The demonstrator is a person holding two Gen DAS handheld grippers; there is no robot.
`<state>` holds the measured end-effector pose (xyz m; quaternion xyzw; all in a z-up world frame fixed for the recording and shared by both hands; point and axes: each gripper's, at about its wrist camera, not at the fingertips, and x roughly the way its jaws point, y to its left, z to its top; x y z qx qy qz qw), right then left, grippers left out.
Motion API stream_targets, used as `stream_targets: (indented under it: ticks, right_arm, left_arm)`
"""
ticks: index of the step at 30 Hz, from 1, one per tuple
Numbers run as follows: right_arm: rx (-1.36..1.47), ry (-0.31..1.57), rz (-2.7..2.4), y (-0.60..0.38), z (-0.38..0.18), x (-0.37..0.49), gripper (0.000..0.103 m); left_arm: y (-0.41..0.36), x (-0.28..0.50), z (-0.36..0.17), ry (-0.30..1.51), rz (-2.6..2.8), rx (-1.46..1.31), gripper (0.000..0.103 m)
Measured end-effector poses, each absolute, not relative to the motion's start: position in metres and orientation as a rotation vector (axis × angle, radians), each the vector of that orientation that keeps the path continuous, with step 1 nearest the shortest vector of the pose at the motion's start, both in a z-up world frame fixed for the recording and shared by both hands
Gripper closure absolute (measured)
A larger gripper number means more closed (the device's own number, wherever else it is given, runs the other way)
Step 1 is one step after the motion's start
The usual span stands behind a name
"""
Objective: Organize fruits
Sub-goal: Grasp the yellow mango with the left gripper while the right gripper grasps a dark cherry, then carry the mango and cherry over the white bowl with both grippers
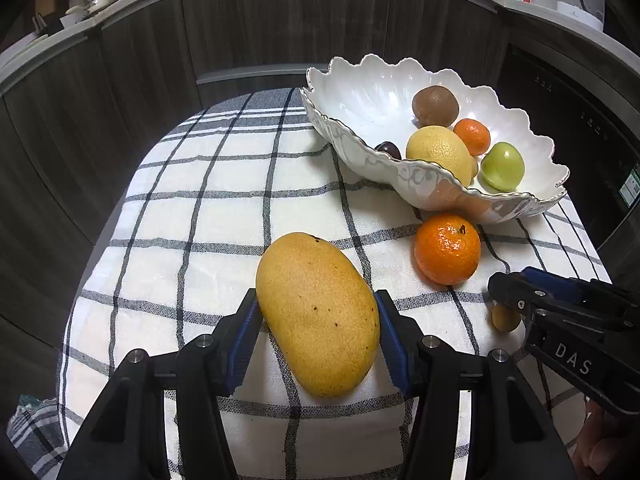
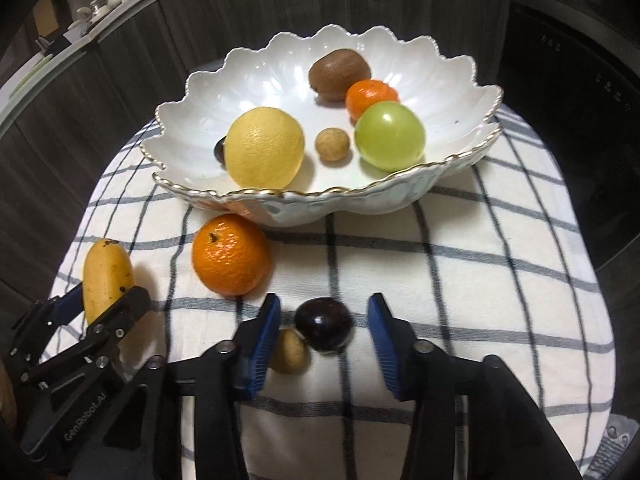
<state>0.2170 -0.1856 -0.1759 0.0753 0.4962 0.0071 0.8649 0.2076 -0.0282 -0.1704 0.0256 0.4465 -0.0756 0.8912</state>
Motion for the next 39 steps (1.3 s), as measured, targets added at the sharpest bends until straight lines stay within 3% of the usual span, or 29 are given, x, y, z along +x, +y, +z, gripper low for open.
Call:
stream_targets:
  ticks: [2,17,39]
  right_arm:
    - [0.154,1.042,0.028,-0.182,-0.176,0.218,0.071]
    - [0.137,0.987,0.030,-0.186,-0.149,0.205,0.071]
    - [0.117,0.830,0.037,-0.197,-0.076,0.213,0.071]
  left_arm:
    - [-0.028,0.208,-0.170,0.927,-0.155,0.052,0.048]
    - [-0.035,0.202,-0.154,0.890,-0.175,0.056,0.048]
    - [-0.047,0.221,-0.086,0.766,-0.208,0.048,0.048]
